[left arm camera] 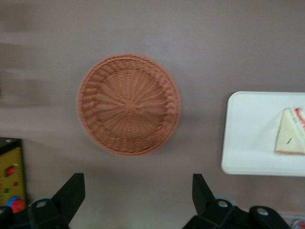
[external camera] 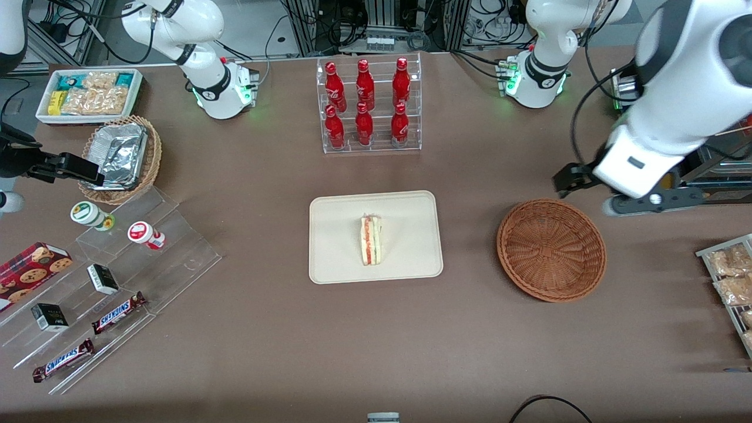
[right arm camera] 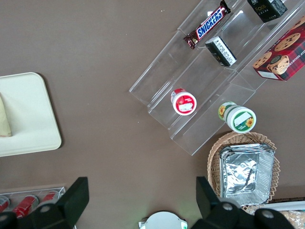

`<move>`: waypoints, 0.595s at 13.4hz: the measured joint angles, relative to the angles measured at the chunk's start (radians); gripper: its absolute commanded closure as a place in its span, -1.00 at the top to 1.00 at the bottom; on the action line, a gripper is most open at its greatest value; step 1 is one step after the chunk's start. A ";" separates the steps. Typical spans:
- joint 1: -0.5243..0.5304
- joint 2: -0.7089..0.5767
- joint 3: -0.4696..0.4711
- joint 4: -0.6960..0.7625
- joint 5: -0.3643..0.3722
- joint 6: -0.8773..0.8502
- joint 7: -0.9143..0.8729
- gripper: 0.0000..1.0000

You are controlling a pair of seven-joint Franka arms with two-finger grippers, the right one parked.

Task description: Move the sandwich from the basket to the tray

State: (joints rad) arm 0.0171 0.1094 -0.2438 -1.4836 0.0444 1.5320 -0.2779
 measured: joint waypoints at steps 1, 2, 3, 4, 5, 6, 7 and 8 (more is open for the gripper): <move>-0.022 -0.020 0.060 -0.012 -0.012 -0.007 0.057 0.98; -0.034 -0.043 0.108 -0.034 -0.018 -0.008 0.105 0.98; -0.041 -0.065 0.145 -0.056 -0.022 -0.008 0.140 0.98; -0.047 -0.083 0.175 -0.074 -0.023 -0.008 0.160 0.98; -0.053 -0.096 0.198 -0.084 -0.024 -0.007 0.169 0.98; -0.058 -0.104 0.212 -0.086 -0.024 -0.007 0.173 0.98; -0.061 -0.107 0.220 -0.082 -0.024 -0.006 0.173 0.98; -0.064 -0.106 0.222 -0.075 -0.024 -0.004 0.173 0.98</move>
State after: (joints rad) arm -0.0464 0.0033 -0.0220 -1.5582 0.0208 1.5279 -0.1049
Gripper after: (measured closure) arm 0.004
